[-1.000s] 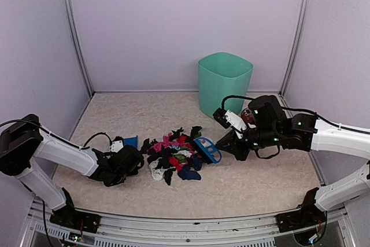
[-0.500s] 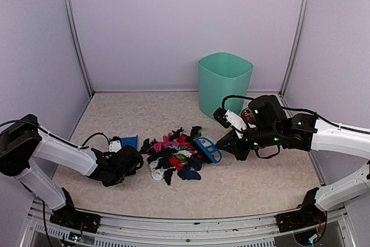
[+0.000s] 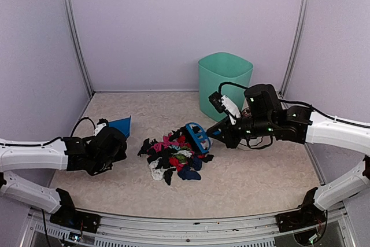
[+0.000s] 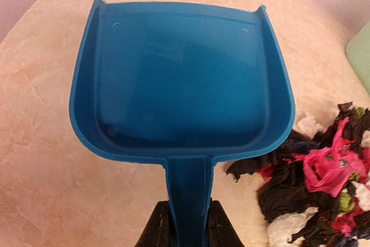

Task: Sweep away the paper scraps from the table
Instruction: Pick up the dustpan from the center of the board, then sweep the paper scraps at the center of the board.

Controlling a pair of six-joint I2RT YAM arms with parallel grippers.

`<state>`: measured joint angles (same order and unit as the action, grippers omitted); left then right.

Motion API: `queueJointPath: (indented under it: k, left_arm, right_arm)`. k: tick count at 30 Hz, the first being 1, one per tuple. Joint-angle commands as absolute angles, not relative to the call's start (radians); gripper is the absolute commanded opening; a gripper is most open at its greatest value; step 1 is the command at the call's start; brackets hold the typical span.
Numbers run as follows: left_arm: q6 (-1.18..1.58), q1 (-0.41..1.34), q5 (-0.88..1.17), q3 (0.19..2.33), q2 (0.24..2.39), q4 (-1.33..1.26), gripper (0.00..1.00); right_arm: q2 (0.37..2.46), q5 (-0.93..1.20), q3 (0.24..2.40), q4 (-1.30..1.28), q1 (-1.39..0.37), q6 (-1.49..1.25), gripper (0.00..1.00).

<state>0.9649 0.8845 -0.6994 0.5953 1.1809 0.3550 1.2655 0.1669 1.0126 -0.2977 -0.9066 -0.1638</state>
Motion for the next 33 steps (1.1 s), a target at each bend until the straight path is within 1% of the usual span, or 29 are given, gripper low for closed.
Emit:
queueJointPath:
  k: [1, 8, 16, 25, 33]
  left_arm:
    - [0.896, 0.84, -0.64, 0.677, 1.087, 0.497, 0.0]
    - [0.784, 0.78, -0.56, 0.822, 0.986, 0.647, 0.0]
    - [0.639, 0.757, -0.506, 0.935, 0.917, 0.727, 0.0]
    - [0.524, 0.735, -0.389, 0.976, 0.904, 0.76, 0.0]
    - [0.536, 0.733, -0.247, 0.961, 0.847, 0.766, 0.0]
  right_arm:
    - [1.362, 0.251, 1.1, -0.138, -0.897, -0.327, 0.0]
    - [1.611, 0.344, 1.233, 0.031, -0.899, -0.607, 0.0]
    - [1.908, 0.325, 1.463, 0.074, -0.955, -0.782, 0.0]
    - [2.211, 0.248, 1.717, 0.084, -0.992, -0.959, 0.0]
    - [2.427, 0.212, 1.9, 0.042, -0.996, -1.046, 0.0]
